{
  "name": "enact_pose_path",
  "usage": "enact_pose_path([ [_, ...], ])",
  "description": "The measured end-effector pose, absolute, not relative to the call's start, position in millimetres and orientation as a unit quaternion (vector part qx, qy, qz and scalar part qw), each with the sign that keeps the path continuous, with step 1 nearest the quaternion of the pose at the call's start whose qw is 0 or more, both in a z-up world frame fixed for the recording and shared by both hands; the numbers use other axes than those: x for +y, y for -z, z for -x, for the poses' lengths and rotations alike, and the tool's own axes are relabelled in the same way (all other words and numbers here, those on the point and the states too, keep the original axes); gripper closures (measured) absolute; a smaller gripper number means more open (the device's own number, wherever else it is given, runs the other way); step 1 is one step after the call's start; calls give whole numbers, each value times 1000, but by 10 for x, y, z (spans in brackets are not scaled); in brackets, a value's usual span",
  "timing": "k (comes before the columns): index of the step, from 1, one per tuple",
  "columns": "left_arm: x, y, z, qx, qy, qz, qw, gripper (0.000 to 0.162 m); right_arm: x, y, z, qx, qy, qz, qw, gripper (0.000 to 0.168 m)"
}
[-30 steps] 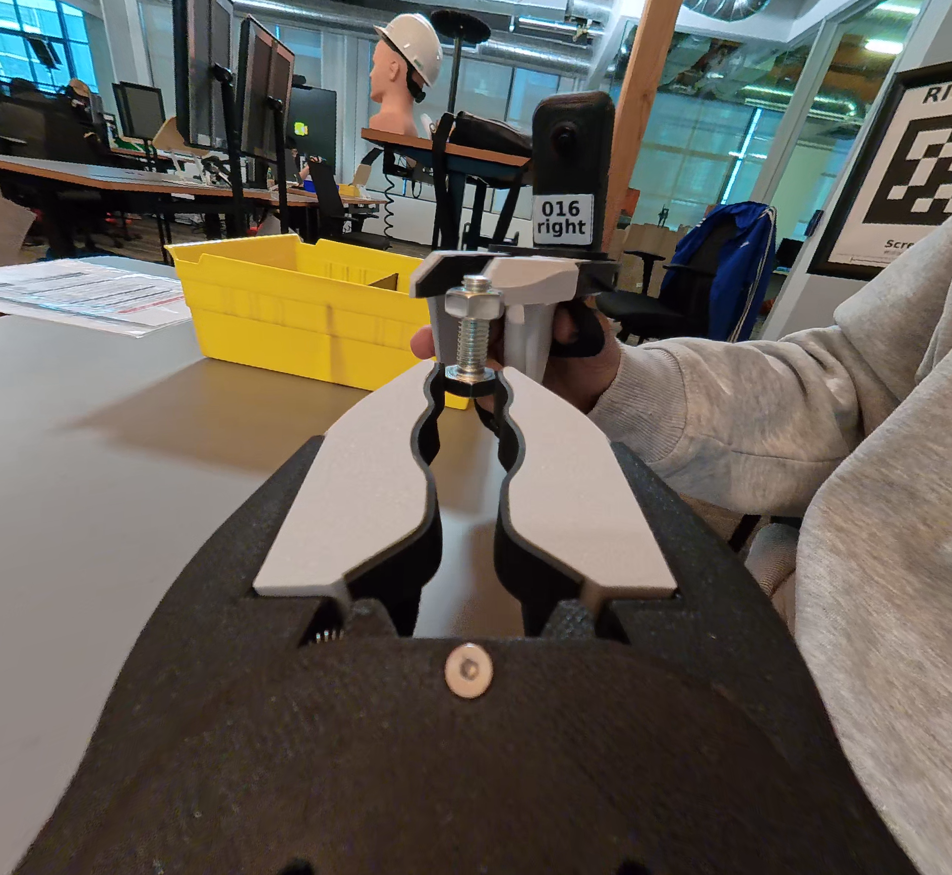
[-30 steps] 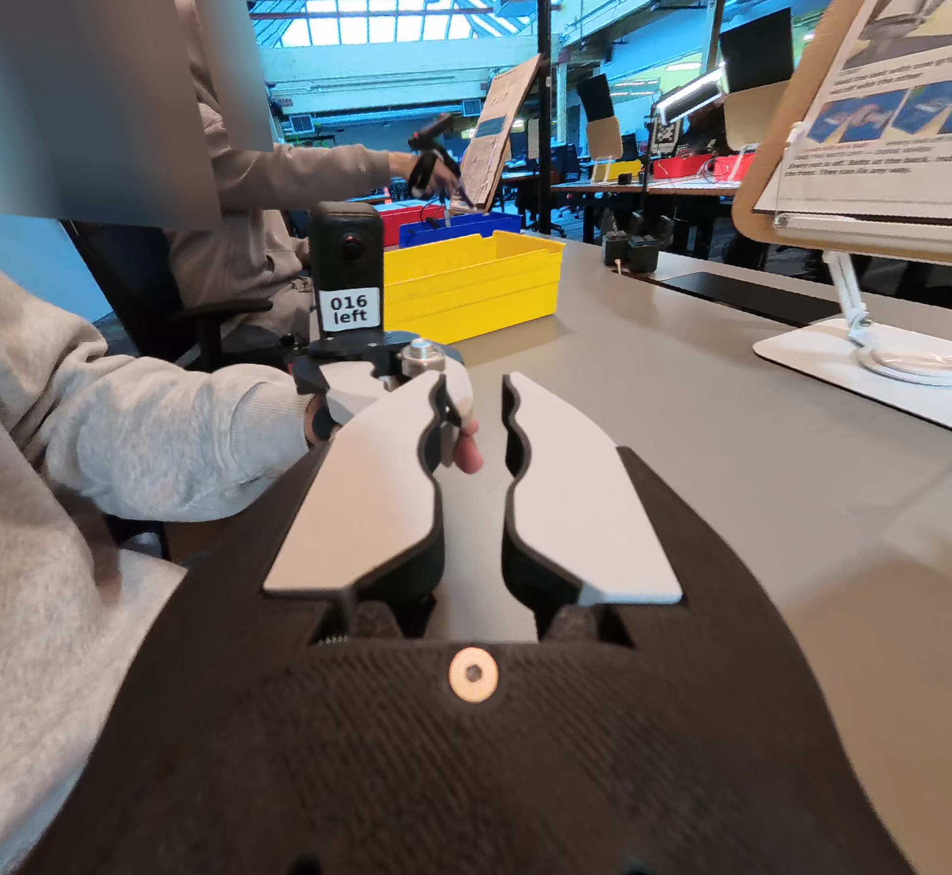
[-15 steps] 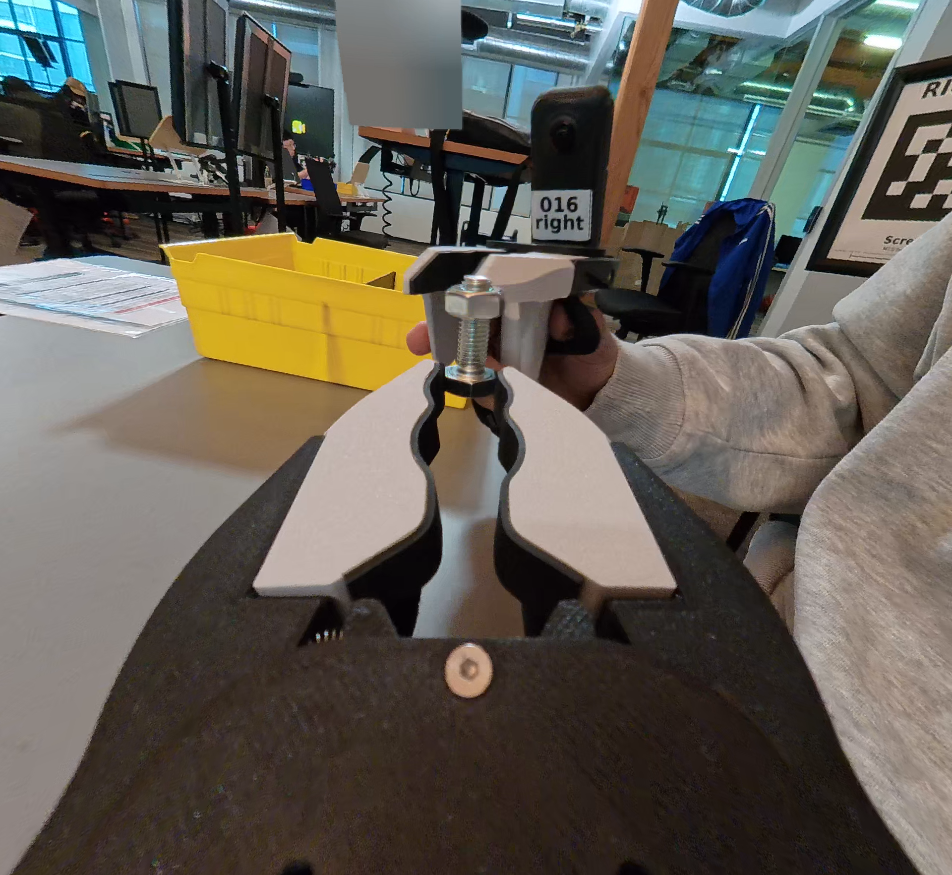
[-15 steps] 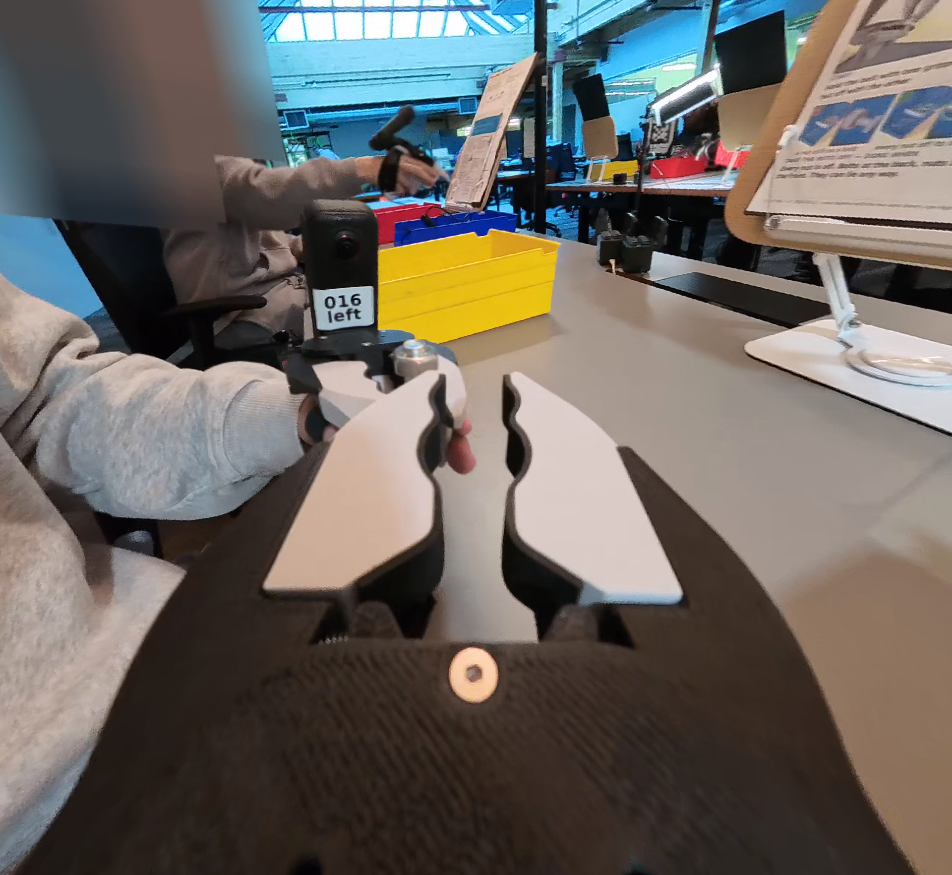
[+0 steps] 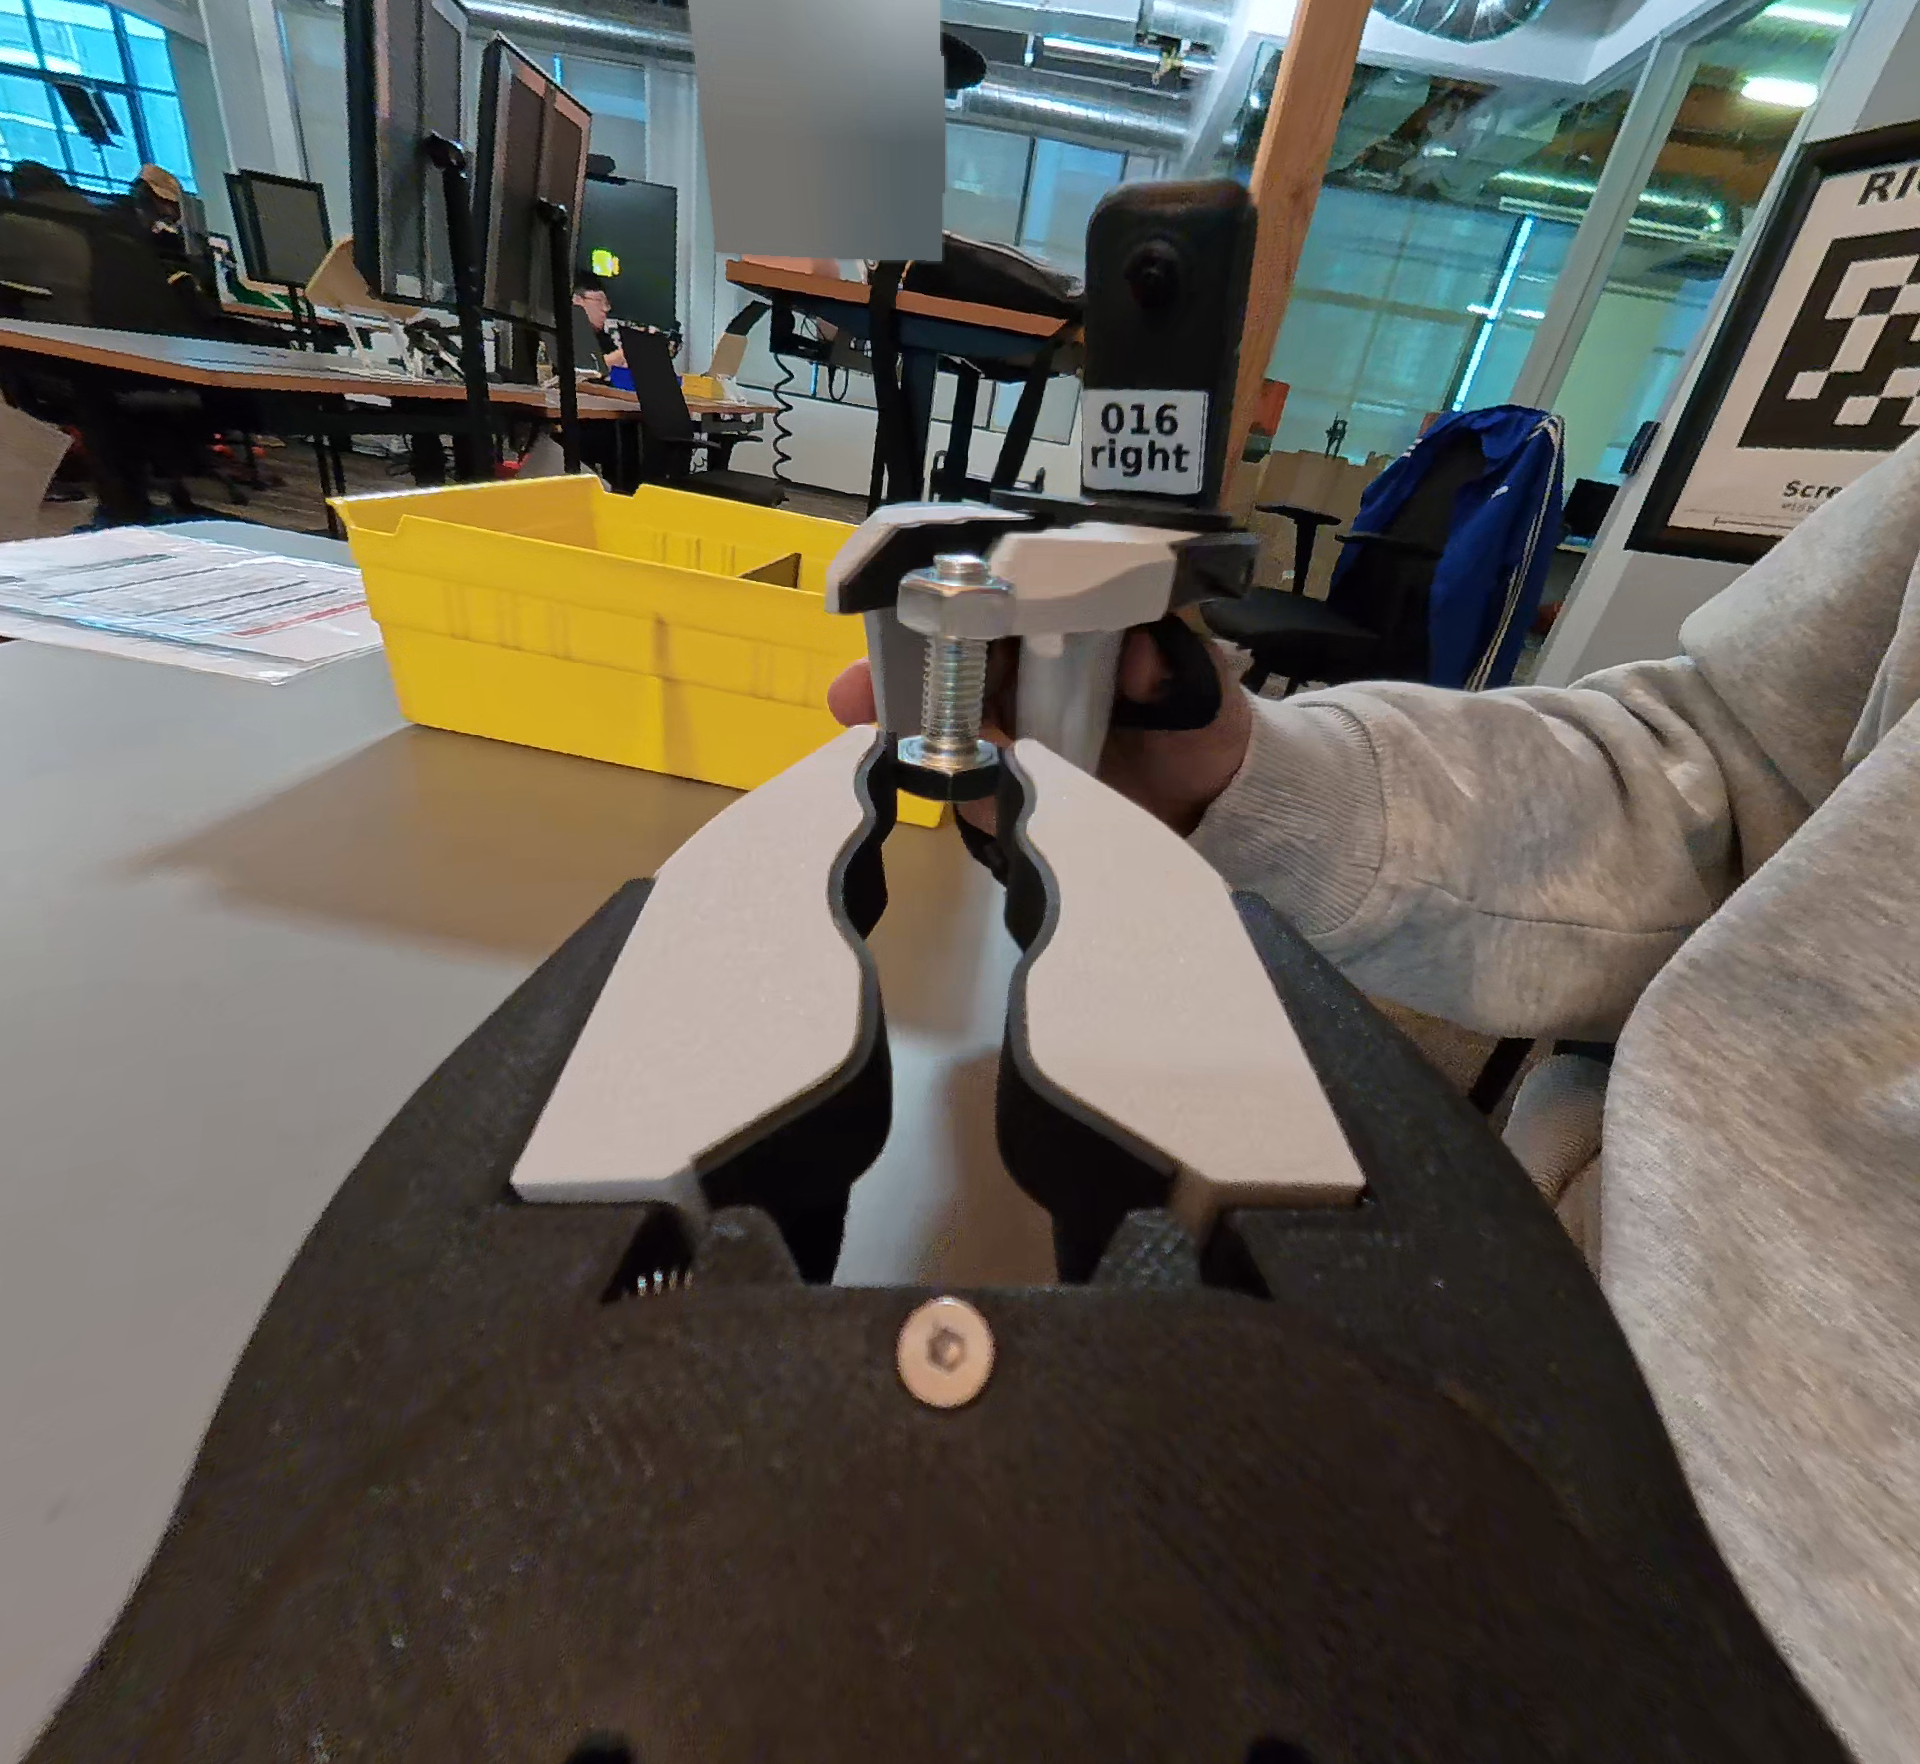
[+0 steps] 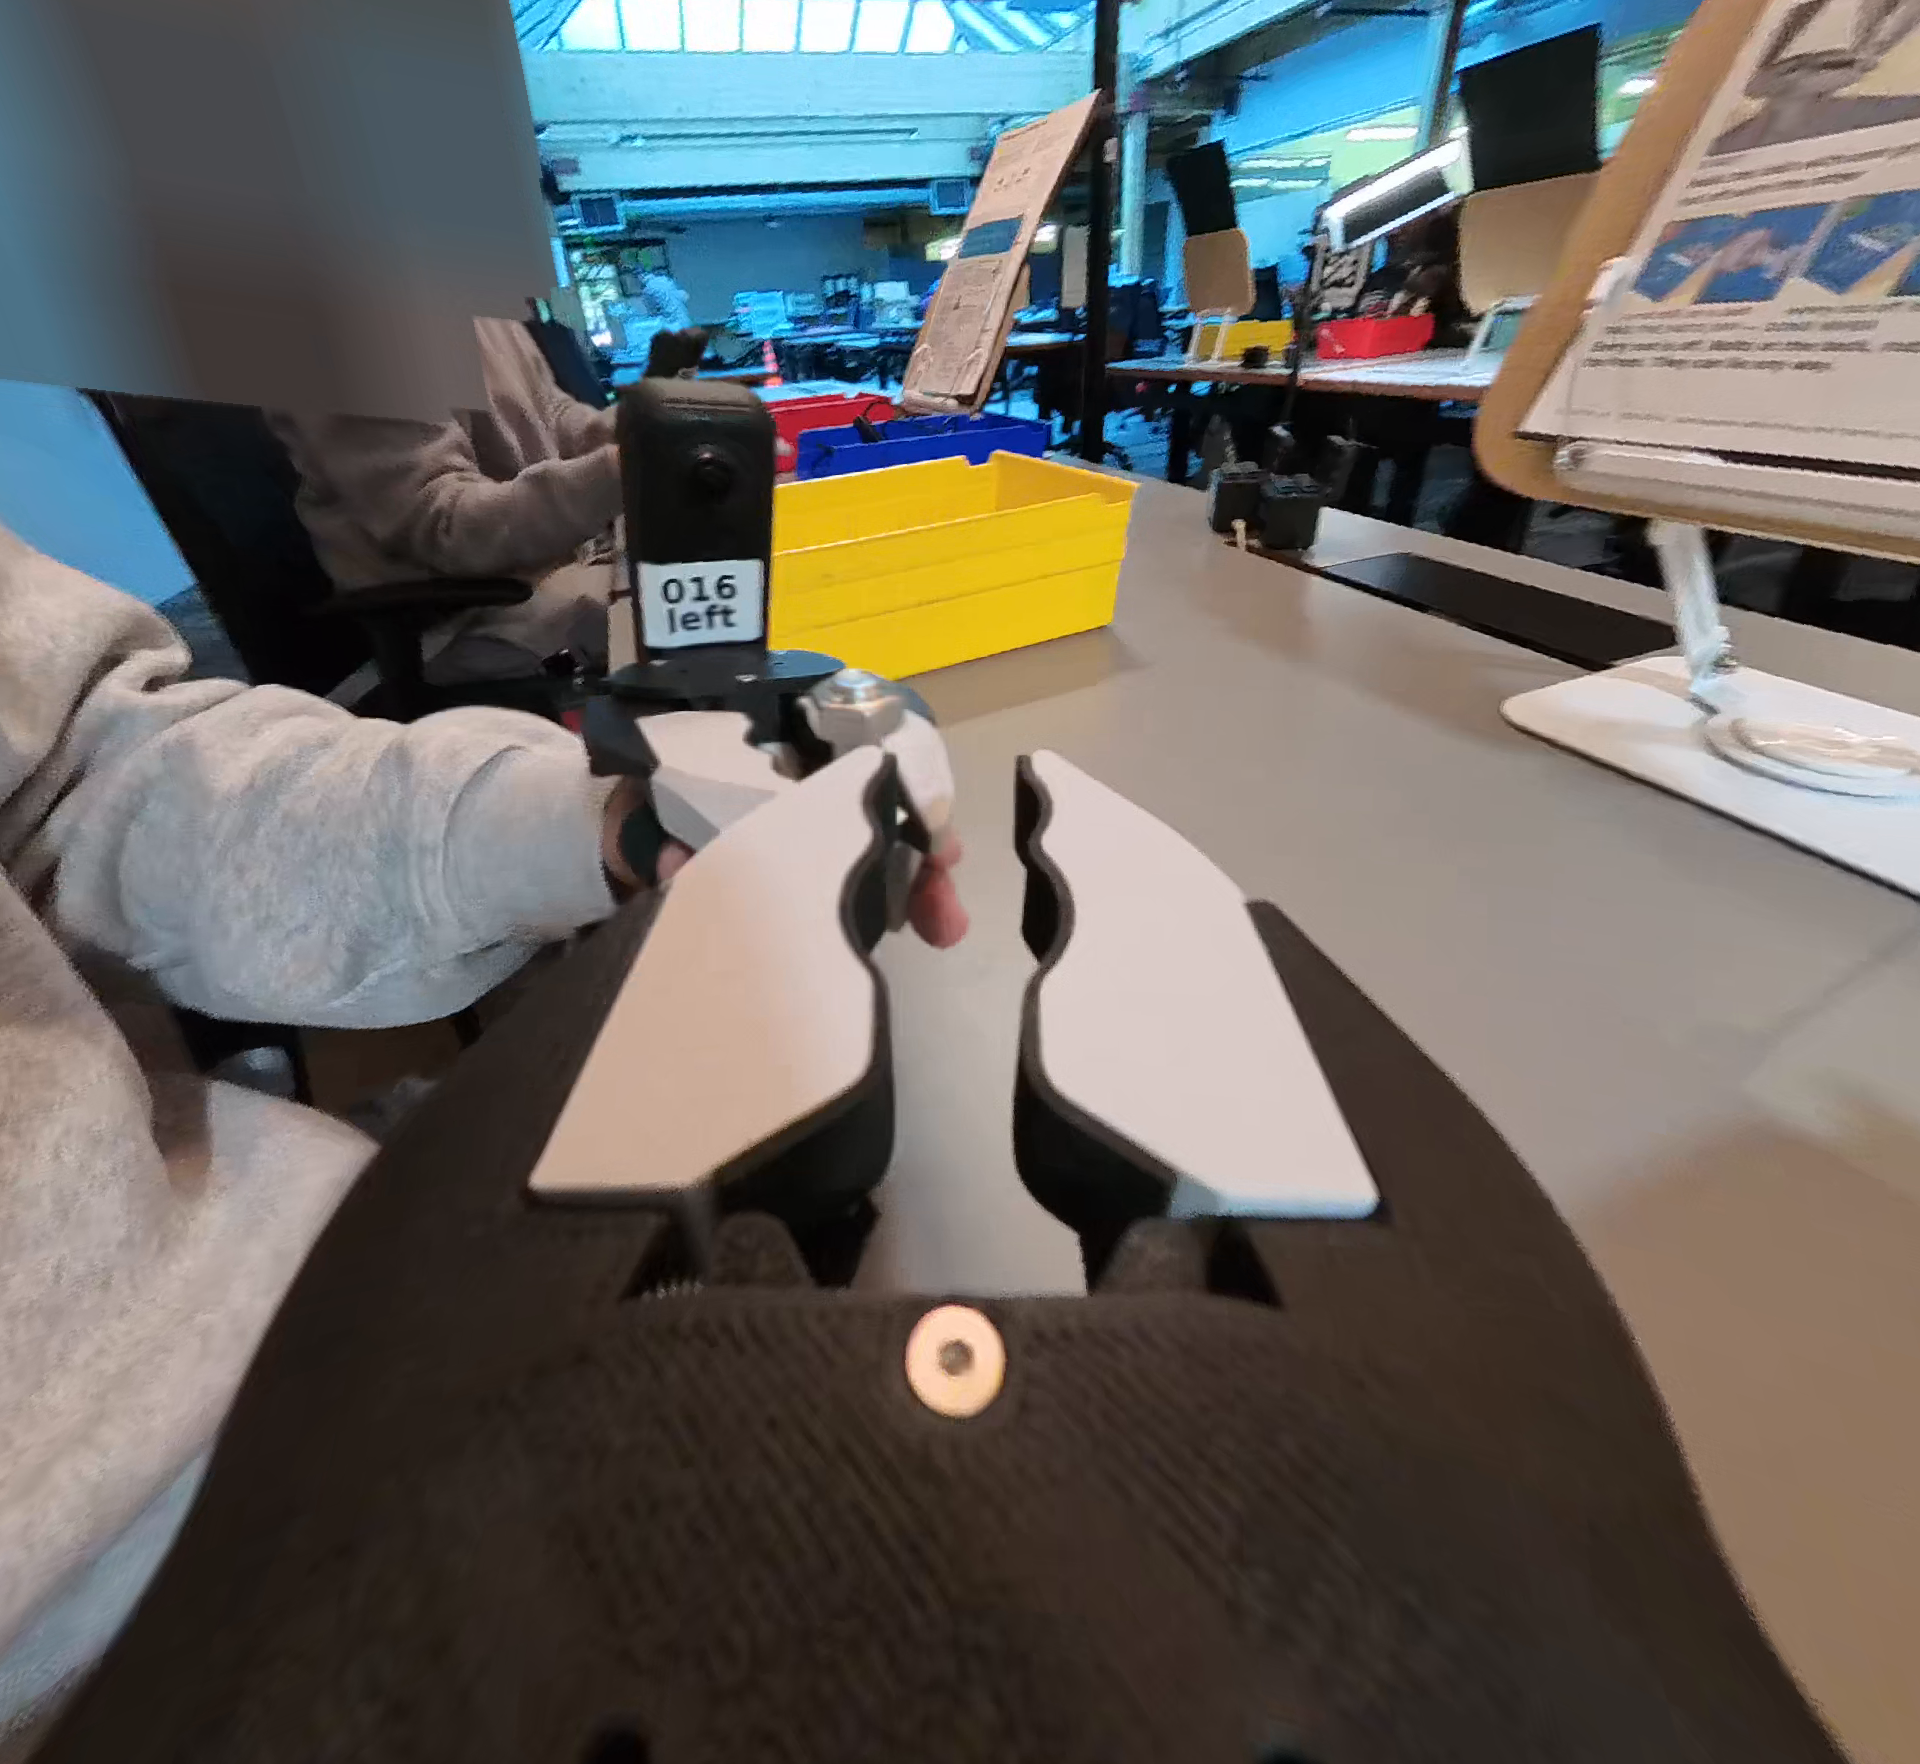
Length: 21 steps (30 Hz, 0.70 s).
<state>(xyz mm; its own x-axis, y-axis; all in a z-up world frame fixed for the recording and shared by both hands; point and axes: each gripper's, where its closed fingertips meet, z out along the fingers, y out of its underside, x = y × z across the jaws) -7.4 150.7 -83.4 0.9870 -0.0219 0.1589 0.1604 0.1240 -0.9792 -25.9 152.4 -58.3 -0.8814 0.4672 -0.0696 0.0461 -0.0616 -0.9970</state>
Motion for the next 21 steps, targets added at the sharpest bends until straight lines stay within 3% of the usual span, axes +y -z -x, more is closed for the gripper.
enact_pose_path([
  [21,1511,833,79,-52,54,660,748,143,1421,448,179,-652,-721,180,149,142],
])
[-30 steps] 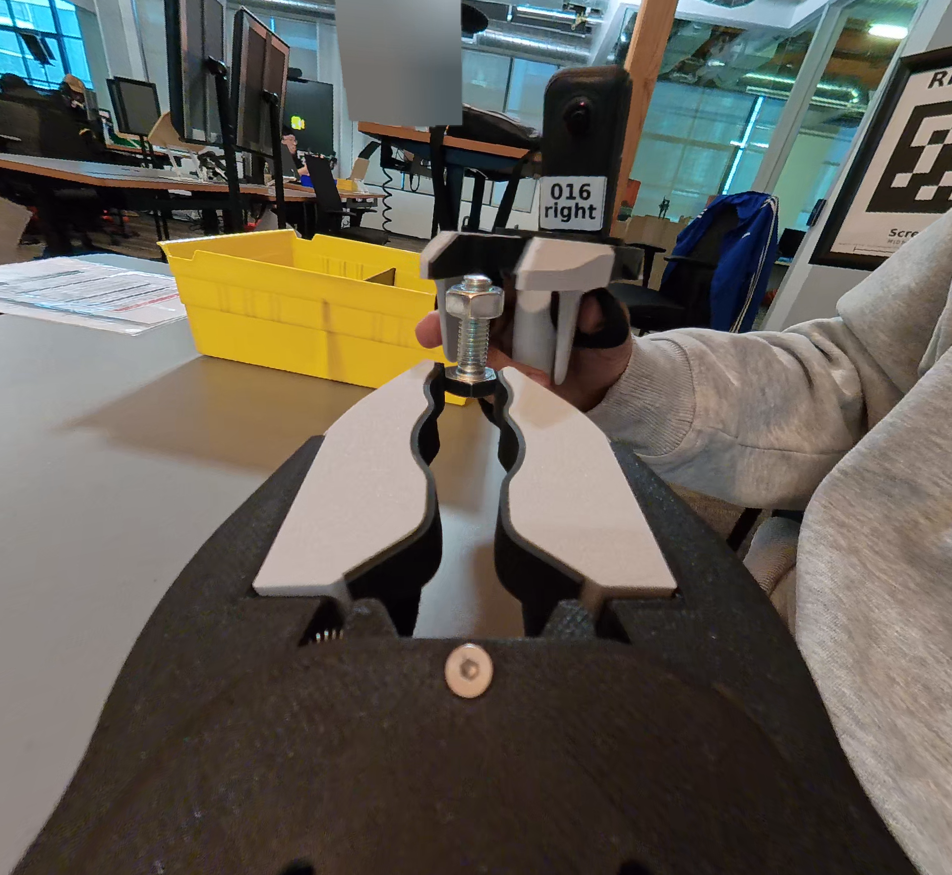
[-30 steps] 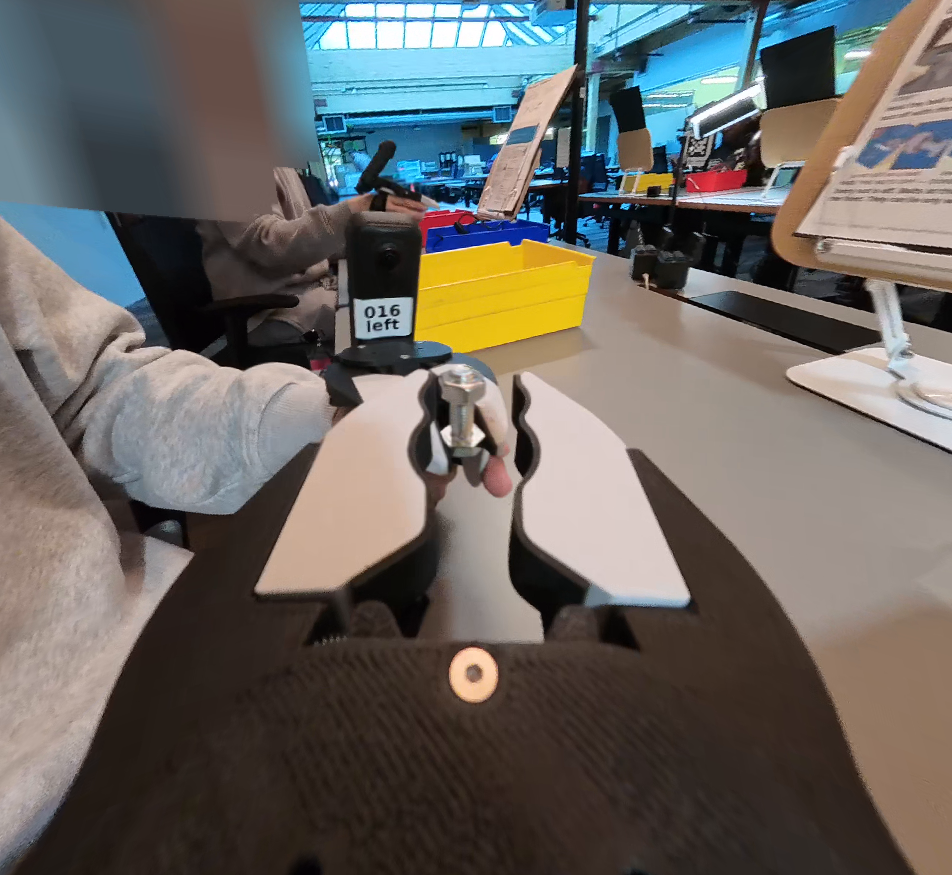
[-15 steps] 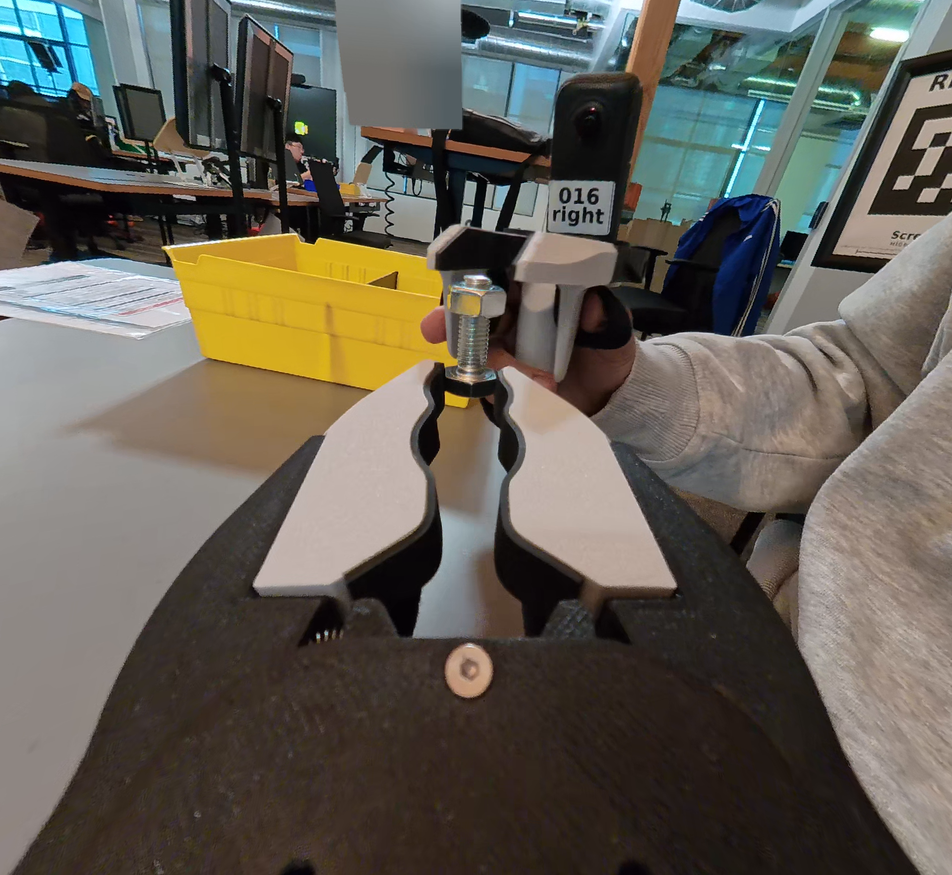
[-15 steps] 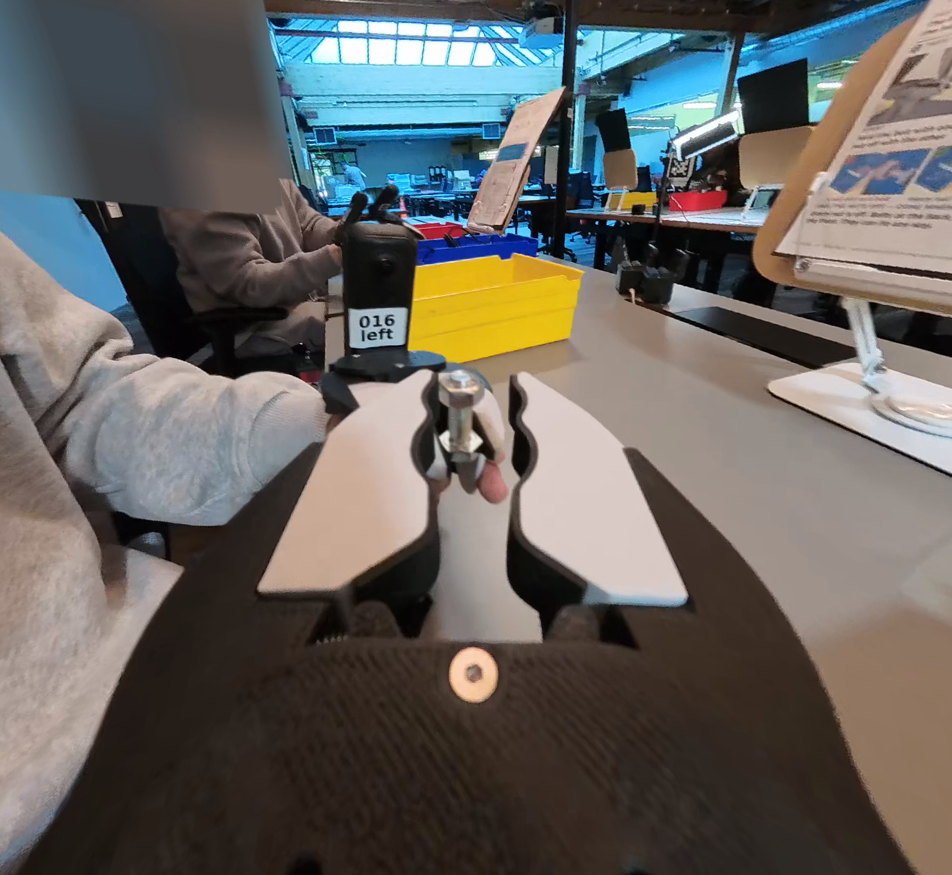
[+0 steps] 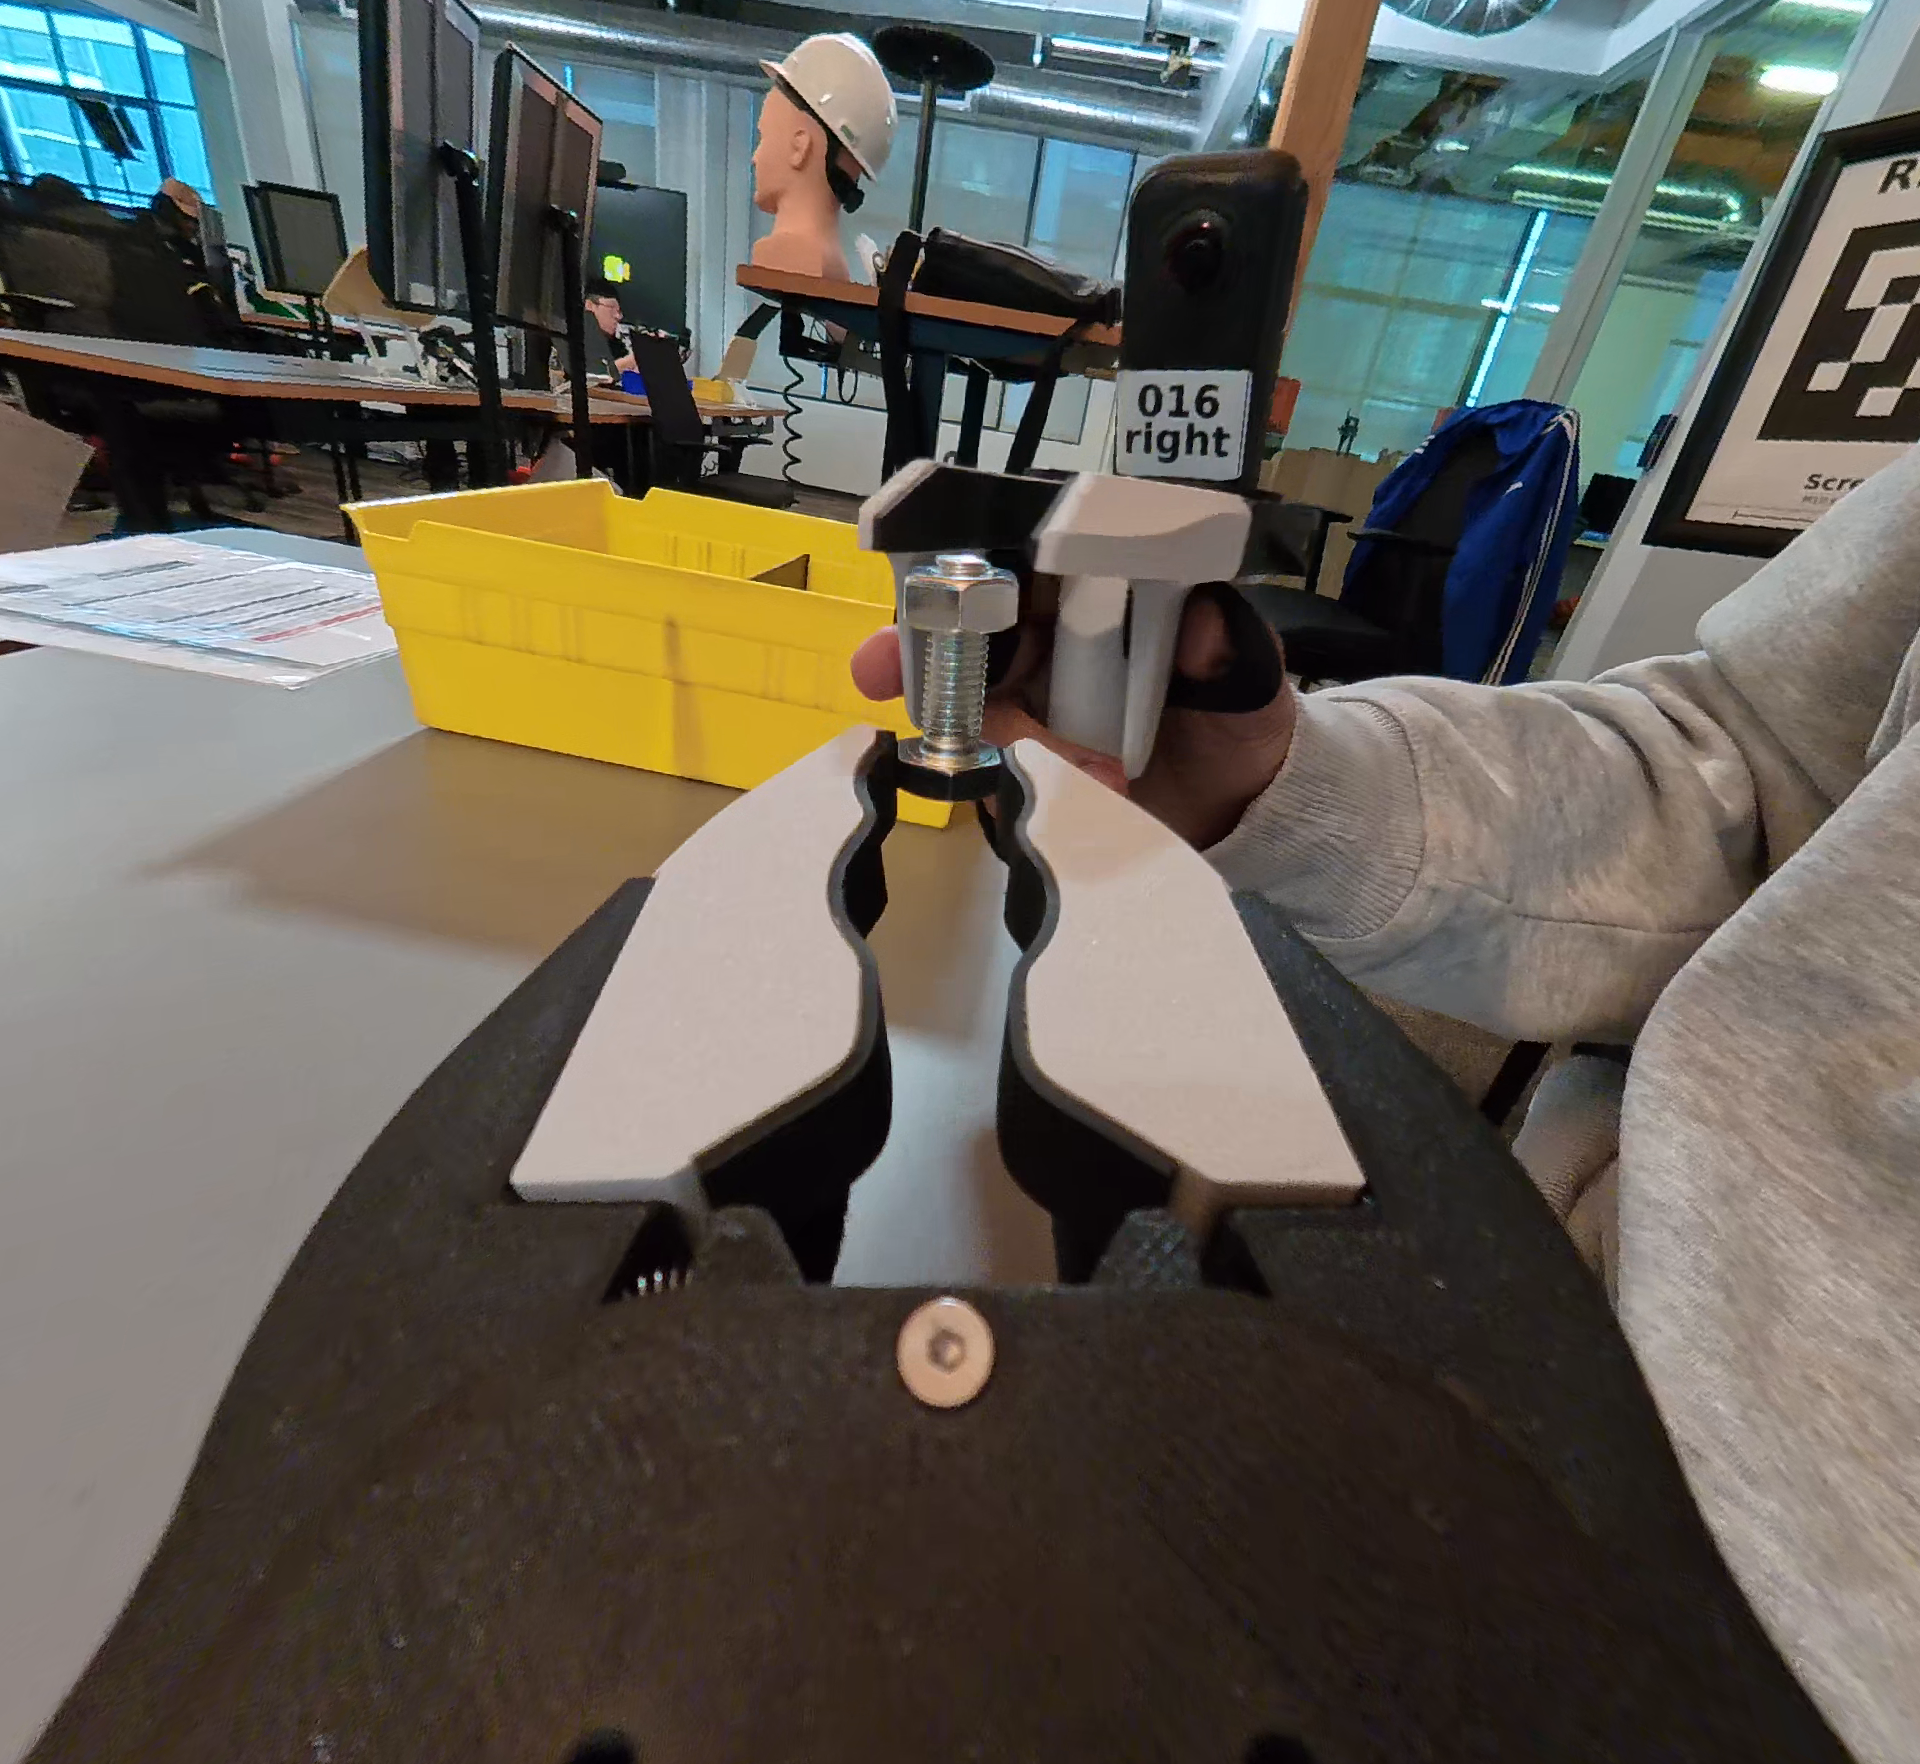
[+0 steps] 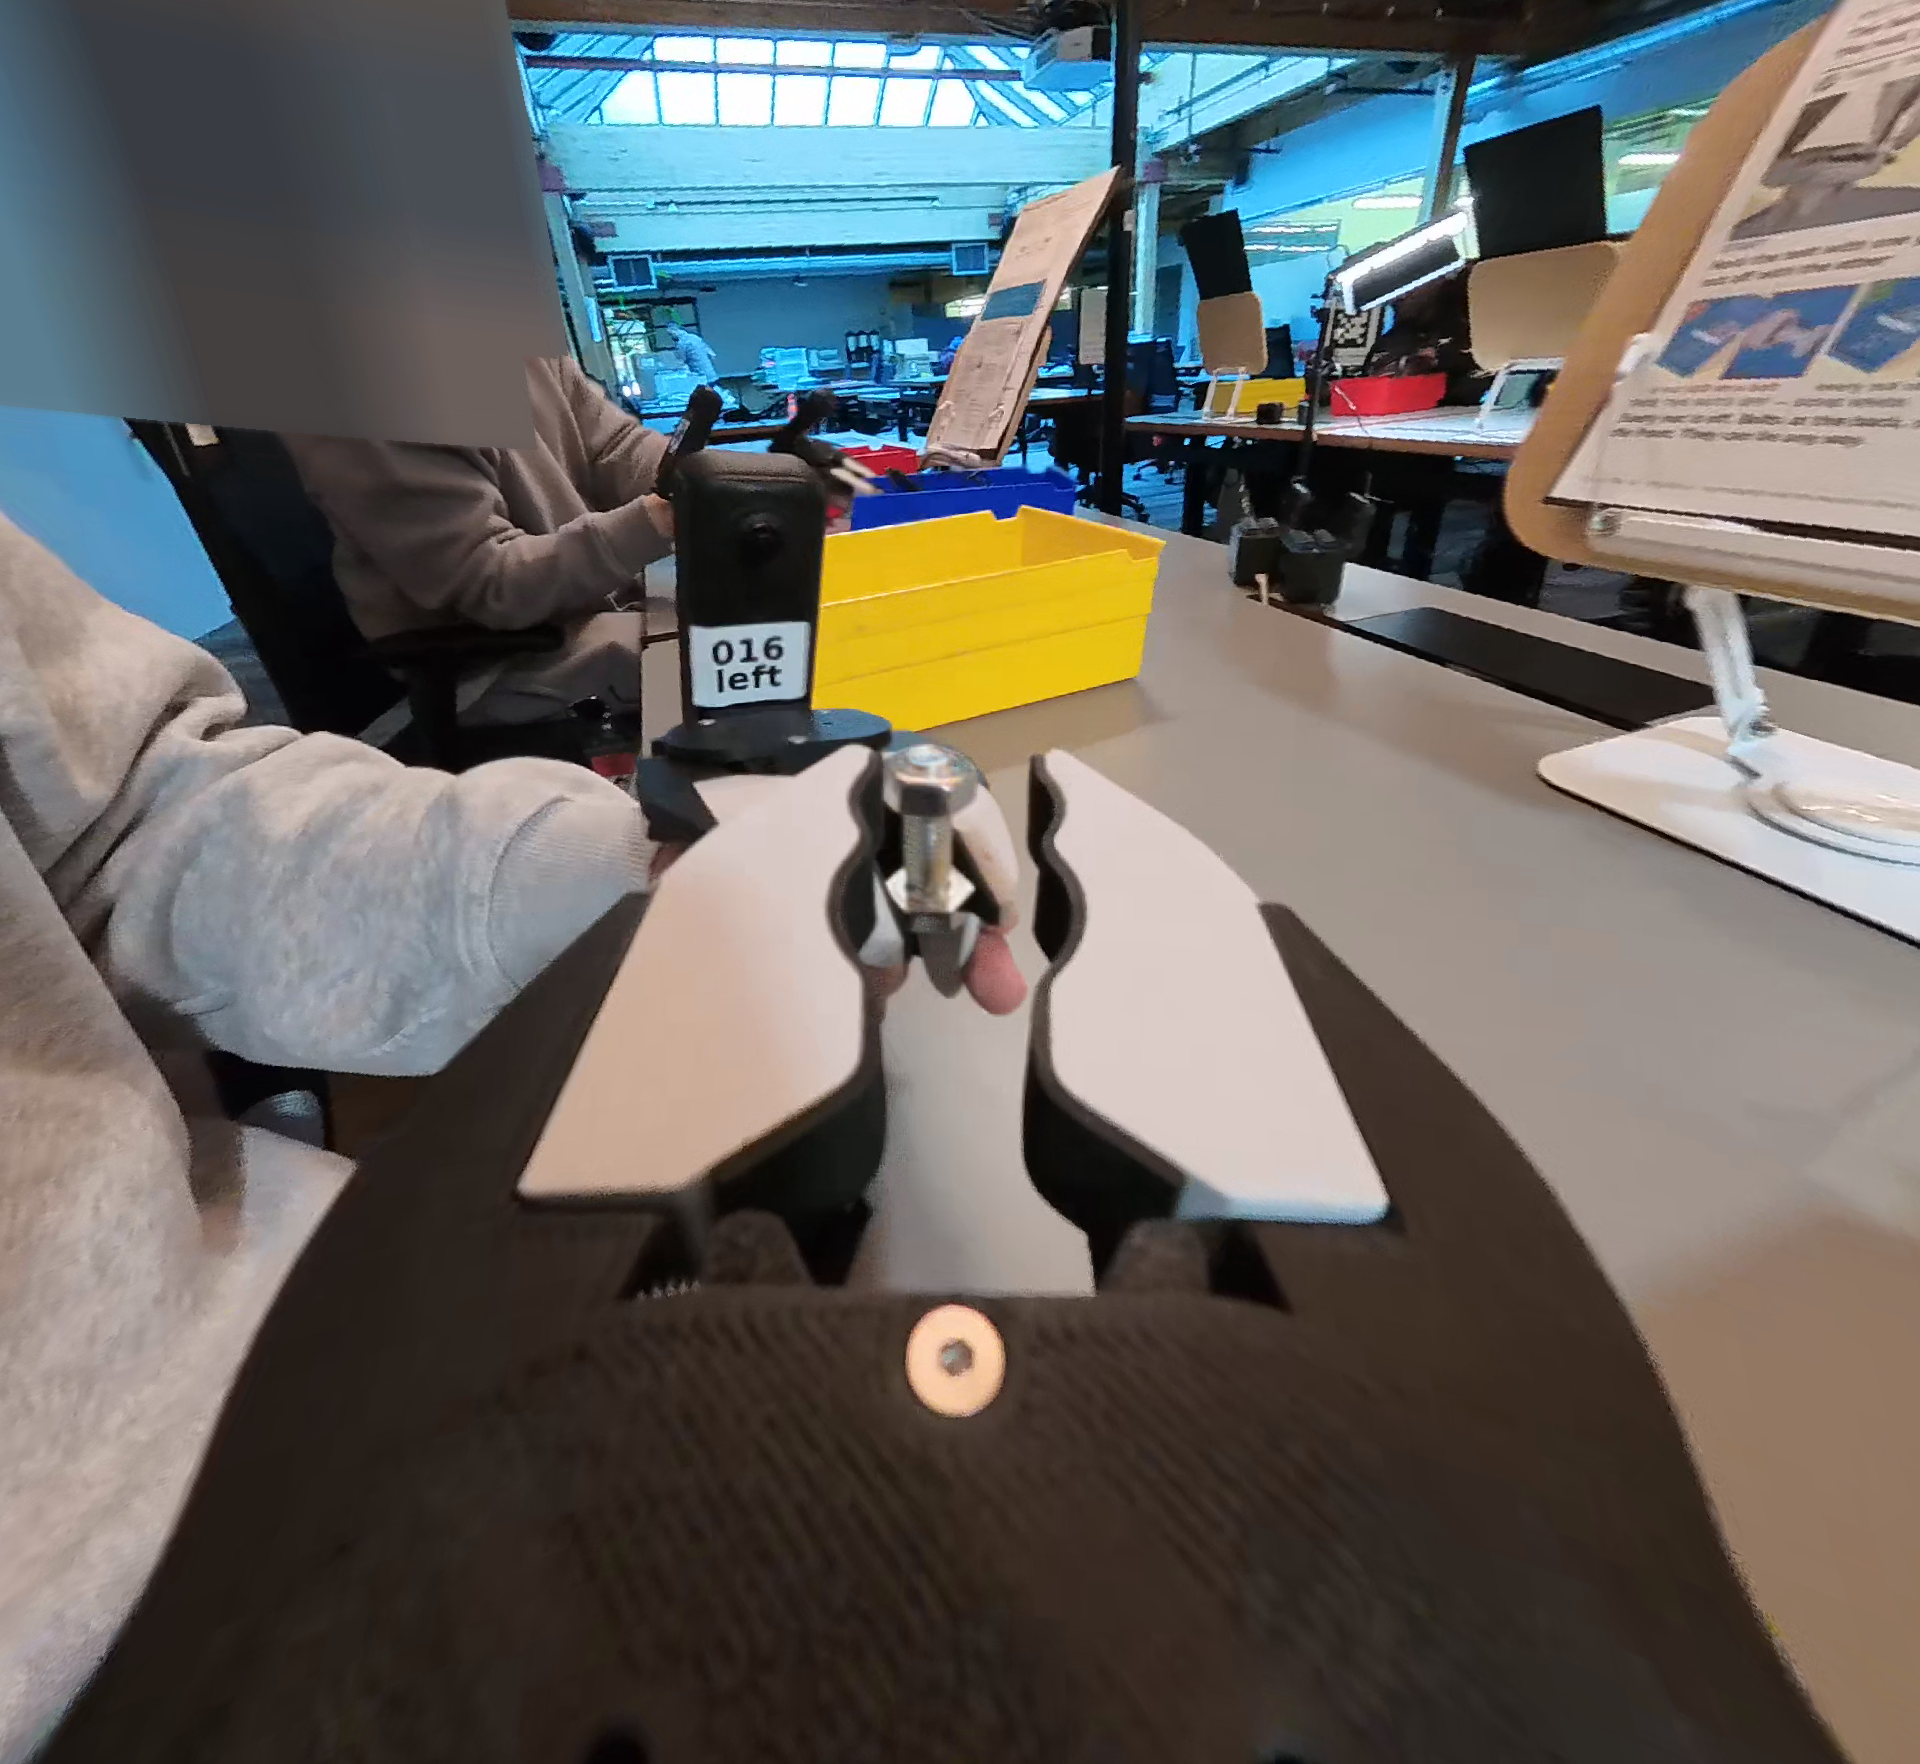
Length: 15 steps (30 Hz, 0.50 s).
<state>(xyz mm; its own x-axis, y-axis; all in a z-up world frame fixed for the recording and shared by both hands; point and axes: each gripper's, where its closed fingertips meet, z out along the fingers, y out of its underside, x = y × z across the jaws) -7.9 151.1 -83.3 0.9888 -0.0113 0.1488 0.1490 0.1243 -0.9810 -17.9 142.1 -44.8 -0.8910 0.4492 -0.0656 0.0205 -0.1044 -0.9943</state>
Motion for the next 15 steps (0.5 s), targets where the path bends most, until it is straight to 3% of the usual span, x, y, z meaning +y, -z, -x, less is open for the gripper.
enact_pose_path([
  [15,1519,835,78,-50,47,661,747,143,1479,427,221,-643,-725,195,151,140],
])
